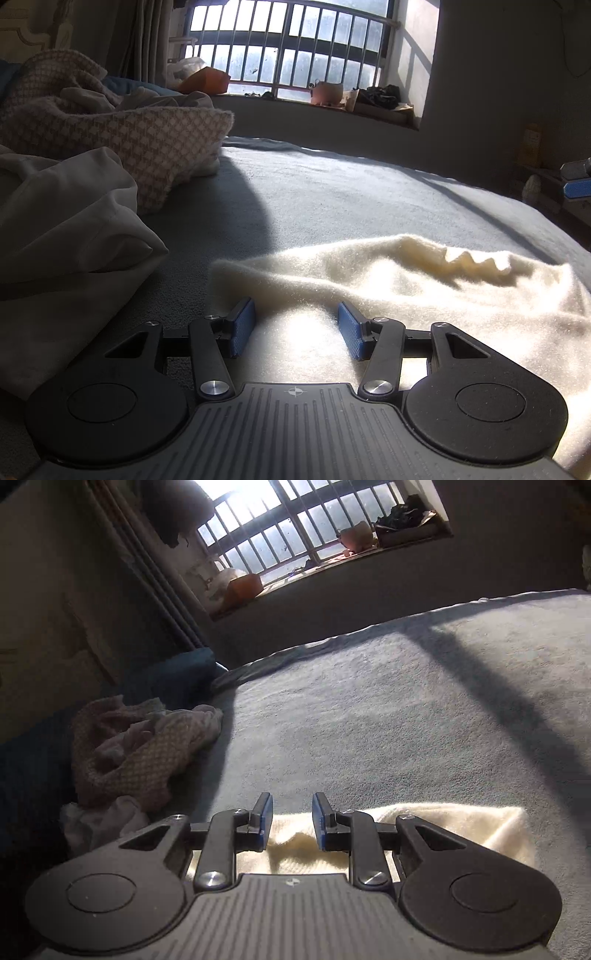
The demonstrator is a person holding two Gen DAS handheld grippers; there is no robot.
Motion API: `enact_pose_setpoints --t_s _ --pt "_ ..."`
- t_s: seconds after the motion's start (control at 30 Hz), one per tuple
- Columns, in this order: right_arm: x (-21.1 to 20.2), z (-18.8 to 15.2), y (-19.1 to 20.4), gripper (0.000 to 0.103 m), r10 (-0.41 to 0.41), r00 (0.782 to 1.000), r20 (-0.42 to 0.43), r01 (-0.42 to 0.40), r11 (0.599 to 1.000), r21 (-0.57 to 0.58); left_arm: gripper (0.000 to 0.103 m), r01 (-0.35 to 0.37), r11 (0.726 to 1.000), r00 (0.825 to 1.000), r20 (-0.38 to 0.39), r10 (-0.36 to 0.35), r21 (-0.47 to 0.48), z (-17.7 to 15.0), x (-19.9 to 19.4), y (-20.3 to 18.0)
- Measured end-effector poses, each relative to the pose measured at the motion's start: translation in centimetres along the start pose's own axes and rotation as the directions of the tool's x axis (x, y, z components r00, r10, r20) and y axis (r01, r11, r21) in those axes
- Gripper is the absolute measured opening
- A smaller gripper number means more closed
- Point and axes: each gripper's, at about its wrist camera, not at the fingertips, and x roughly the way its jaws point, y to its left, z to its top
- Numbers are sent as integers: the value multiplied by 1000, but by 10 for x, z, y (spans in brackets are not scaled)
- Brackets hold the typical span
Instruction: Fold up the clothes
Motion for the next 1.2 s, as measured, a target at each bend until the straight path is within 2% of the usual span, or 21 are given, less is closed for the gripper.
enact_pose_setpoints --t_s 0.1,0.3,0.37,0.47,0.57,0.7,0.83,0.93,1.07,1.13,1.2 --pt "-48 -7 -12 25 3 1000 -8 -3 998 58 52 14 1000 1000 -16 -14 -20 8 -6 5" --pt "-121 -35 -22 25 37 998 -43 -32 993 118 58 -10 1000 999 46 10 10 25 -71 6" --pt "-137 -50 -25 25 51 997 -60 -43 991 130 59 -11 999 999 35 9 41 28 -97 0" --pt "-151 -76 -26 25 46 993 -110 -32 992 124 61 -14 994 999 -45 19 108 27 -139 -14" --pt "-157 -106 -24 25 34 986 -166 -17 995 103 62 -5 992 991 -131 21 123 14 -174 -23" --pt "-163 -138 -21 25 18 975 -223 4 995 97 62 22 996 961 -278 4 90 -26 -210 -36" --pt "-177 -162 -16 25 -1 965 -262 23 996 81 62 15 995 937 -349 21 101 -68 -227 -51" --pt "-186 -175 -14 25 -38 962 -270 57 996 62 62 -13 993 932 -359 54 116 -89 -232 -59" --pt "-186 -202 -14 25 -105 947 -304 107 994 -10 62 -31 984 912 -398 100 178 -107 -227 -61" --pt "-177 -219 -13 25 -153 931 -332 131 987 -89 62 -33 983 913 -394 102 179 -109 -229 -62" --pt "-162 -240 -14 25 -260 893 -368 193 959 -207 62 -35 984 913 -394 103 176 -111 -231 -62"
